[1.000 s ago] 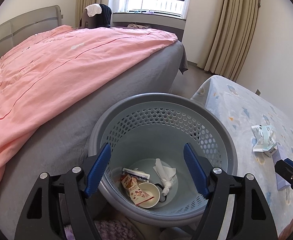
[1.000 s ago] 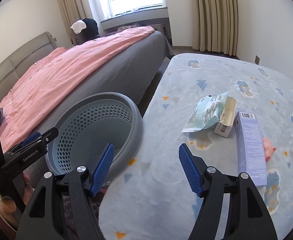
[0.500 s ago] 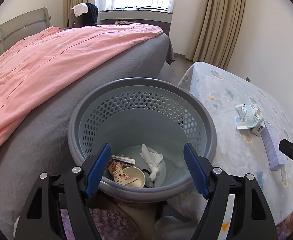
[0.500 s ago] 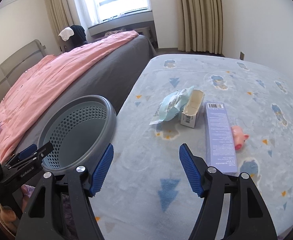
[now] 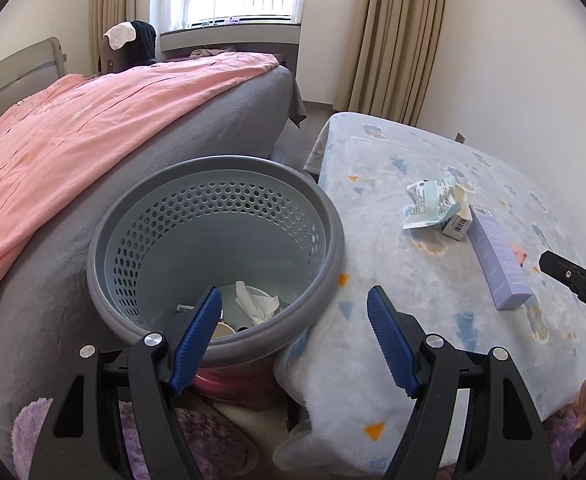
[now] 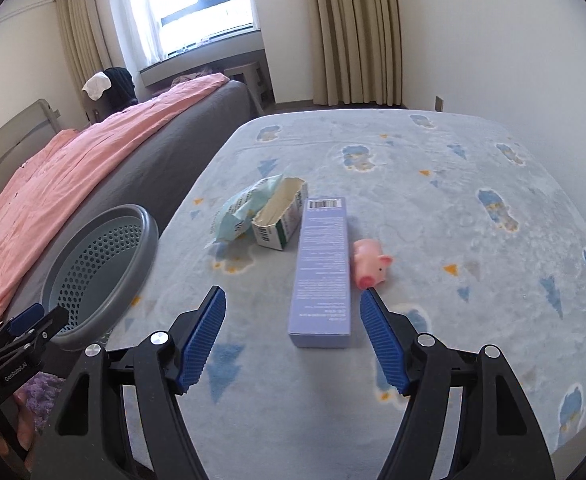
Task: Collect trash
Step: 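Move both open tools back toward the lavender box and pink pig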
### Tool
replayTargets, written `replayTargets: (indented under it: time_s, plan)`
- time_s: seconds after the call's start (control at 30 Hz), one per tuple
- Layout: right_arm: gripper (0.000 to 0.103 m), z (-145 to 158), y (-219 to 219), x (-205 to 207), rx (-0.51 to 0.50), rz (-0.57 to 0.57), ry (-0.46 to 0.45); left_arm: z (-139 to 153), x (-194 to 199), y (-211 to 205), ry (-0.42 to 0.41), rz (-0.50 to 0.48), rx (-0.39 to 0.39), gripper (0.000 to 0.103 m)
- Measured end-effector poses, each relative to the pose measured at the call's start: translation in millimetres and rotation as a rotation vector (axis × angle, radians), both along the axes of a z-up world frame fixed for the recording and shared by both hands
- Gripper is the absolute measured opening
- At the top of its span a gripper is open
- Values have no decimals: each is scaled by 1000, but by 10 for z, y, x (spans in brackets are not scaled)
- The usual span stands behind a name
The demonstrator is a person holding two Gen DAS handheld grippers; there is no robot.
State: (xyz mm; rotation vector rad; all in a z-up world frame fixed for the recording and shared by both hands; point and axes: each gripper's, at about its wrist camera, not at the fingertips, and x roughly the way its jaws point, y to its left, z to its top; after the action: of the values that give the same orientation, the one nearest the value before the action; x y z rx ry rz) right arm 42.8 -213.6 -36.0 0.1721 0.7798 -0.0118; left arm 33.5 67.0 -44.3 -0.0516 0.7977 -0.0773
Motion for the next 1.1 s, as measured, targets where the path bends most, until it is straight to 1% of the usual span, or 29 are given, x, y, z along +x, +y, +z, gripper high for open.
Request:
replayTargets:
  time_s: [0.23, 0.5, 0.67, 0.83, 0.97, 1.1]
  plan:
    - [69, -62, -340, 14, -27, -36, 16, 22, -59, -288, 5, -50, 6, 72]
    - [69, -254, -597, 140, -23, -58, 61, 63, -32, -532, -5, -92, 12, 72]
    - [69, -399, -654, 292, -55, -61, 95, 32, 3, -671, 5, -117, 19, 72]
    - [69, -526, -697, 416, -38, -48, 133, -24, 39, -739, 17, -127, 27, 72]
    - [69, -589, -634, 500, -60, -31, 153, -66, 76, -736, 30, -123, 25, 72]
    - [69, -595, -595, 564, -66, -19, 147, -88, 100, -730, 38, -121, 23, 72]
